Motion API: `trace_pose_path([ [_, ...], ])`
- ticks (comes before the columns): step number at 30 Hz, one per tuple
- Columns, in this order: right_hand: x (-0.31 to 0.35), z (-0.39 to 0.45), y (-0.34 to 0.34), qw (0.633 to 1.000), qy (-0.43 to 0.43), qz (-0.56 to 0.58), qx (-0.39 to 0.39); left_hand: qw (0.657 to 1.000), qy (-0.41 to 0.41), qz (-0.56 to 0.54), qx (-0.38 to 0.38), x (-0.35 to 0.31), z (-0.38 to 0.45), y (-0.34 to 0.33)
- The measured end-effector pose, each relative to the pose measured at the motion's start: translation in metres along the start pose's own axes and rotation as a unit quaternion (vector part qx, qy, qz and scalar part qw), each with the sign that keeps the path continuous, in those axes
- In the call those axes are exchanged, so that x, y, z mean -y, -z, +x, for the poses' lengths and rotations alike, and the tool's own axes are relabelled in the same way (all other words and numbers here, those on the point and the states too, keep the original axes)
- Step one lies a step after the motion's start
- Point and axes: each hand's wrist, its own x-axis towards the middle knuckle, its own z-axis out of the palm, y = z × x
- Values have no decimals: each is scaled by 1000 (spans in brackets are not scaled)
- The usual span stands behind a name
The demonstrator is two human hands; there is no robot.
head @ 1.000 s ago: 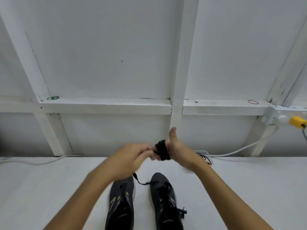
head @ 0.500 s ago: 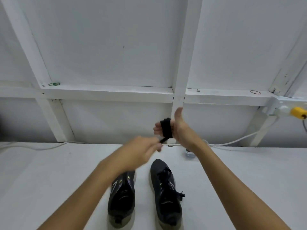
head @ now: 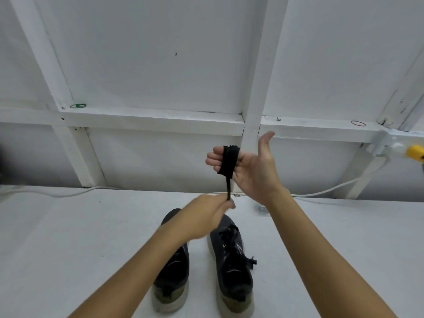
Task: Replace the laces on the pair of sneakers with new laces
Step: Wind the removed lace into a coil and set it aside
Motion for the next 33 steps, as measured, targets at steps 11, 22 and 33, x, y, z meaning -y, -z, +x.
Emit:
trace_pose_path([
  [11,-43,-24,-3,983,-99,-113,101,988,-72,-86,-109,11,15,76],
  [22,-55,-50,28,988,-135,-60,-37,731,107,-674,-27,-12,9,-30],
  [33,-83,-90,86,954,-168,31,-245,823,123,-555,-18,-37,23,-104],
])
